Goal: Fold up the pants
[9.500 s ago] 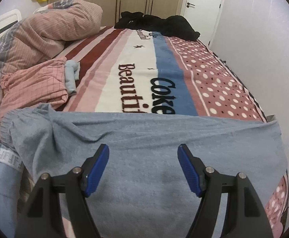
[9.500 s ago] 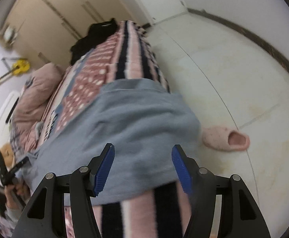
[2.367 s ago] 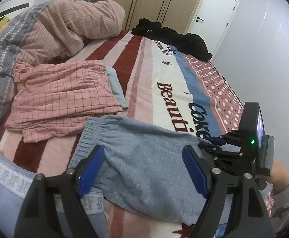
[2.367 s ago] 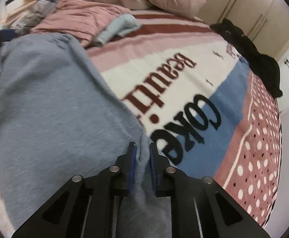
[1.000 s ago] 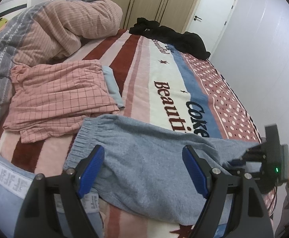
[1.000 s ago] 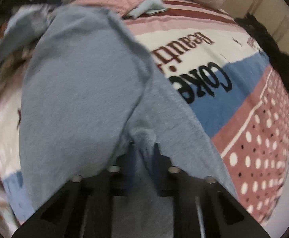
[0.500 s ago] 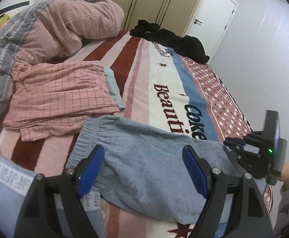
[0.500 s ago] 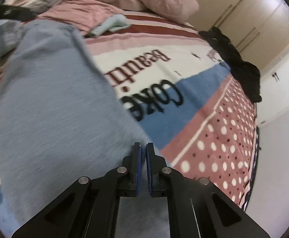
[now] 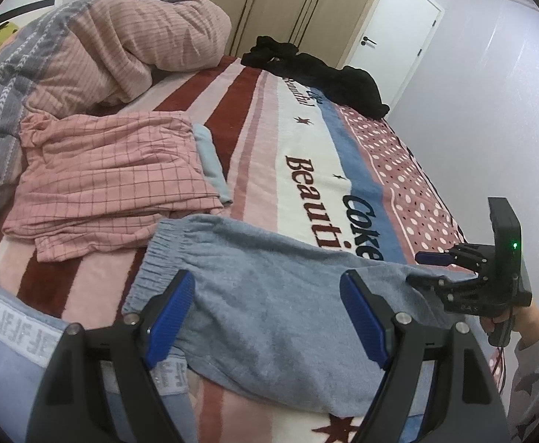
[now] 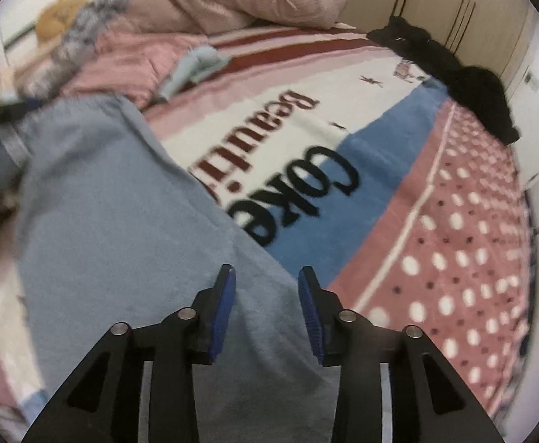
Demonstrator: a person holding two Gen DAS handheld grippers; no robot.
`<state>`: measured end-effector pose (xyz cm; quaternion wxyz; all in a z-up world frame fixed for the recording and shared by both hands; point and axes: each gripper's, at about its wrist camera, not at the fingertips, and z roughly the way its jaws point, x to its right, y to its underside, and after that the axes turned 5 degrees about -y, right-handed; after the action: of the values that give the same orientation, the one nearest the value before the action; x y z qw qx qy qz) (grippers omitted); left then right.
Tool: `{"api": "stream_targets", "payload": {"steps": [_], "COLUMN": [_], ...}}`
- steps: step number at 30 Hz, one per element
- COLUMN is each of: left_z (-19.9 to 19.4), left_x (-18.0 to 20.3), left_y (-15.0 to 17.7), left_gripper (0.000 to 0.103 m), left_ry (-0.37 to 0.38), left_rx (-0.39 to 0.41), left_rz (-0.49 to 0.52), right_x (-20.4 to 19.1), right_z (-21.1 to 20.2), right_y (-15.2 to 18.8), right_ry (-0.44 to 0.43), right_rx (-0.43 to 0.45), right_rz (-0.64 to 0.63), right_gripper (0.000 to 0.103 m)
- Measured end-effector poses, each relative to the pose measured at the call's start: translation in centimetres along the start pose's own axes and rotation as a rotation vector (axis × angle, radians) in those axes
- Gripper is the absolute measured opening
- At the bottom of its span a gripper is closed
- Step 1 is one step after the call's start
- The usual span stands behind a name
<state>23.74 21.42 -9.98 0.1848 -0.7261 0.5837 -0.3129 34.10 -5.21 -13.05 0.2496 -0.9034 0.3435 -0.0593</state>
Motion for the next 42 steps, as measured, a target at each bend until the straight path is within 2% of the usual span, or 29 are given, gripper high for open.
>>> {"api": "stream_targets", "payload": {"steps": [1, 2, 3, 6, 11, 12, 13, 18, 25, 26, 28, 33, 35, 37, 42], "left_z": [0.0, 0.0, 0.1, 0.1, 0.2, 0.2, 0.2, 0.1, -0.1, -0.1, -0.2, 0.0, 0.0, -0.1, 0.0], "left_x": [0.1, 0.2, 0.2, 0.3, 0.3, 0.2, 0.2, 0.2, 0.1, 0.0, 0.0, -0.2, -0.1, 0.0, 0.3], "left_y": [0.0, 0.0, 0.0, 0.1, 0.0, 0.0, 0.1, 0.1, 0.2, 0.1, 0.1, 0.1, 0.2, 0.2, 0.2], "left_gripper": [0.078, 0.078, 0.078, 0.078, 0.078, 0.078, 0.078, 0.078, 0.078, 0.078, 0.078, 0.078, 0.078, 0.078, 0.078], "left_ry": [0.000, -0.001, -0.002, -0.002, -0.002, -0.001, -0.002, 0.004, 0.002, 0.003, 0.004, 0.000, 0.000, 0.001, 0.000], "left_rx": [0.000, -0.001, -0.001, -0.001, -0.002, -0.002, -0.003, 0.002, 0.003, 0.004, 0.005, -0.003, -0.005, -0.004, -0.004], "left_rz": [0.002, 0.005, 0.006, 0.007, -0.002, -0.003, -0.003, 0.001, -0.002, -0.002, 0.000, -0.014, -0.012, -0.007, 0.001], "right_x": [0.1, 0.0, -0.3, -1.2, -2.8, -3.0, -3.2, -4.5, -3.4, -3.1, -2.4, 0.0, 1.5, 3.0, 4.0], "right_z": [-0.1, 0.1, 0.4, 2.0, 2.7, 2.5, 2.1, 0.3, 2.2, 2.8, 3.5, -0.2, -2.0, -3.0, -2.7], "right_y": [0.0, 0.1, 0.1, 0.4, 1.3, 1.4, 1.5, 1.6, 0.3, 0.4, 0.4, 0.7, 1.2, 1.9, 4.3], "right_ry": [-0.056, -0.086, -0.107, -0.072, -0.083, -0.083, -0.075, 0.078, 0.183, 0.198, 0.209, 0.136, 0.143, 0.165, 0.029], "right_rx": [0.004, -0.002, -0.018, -0.081, -0.130, -0.132, -0.123, -0.035, -0.068, -0.082, -0.095, -0.017, -0.002, -0.011, -0.091], "right_rz": [0.014, 0.016, 0.008, -0.033, -0.091, -0.097, -0.106, -0.165, -0.153, -0.140, -0.106, -0.013, 0.008, 0.036, 0.053], "right_gripper": [0.052, 0.056, 0.056, 0.055, 0.026, 0.015, 0.008, 0.004, 0.007, 0.011, 0.026, 0.035, 0.035, 0.036, 0.037]}}
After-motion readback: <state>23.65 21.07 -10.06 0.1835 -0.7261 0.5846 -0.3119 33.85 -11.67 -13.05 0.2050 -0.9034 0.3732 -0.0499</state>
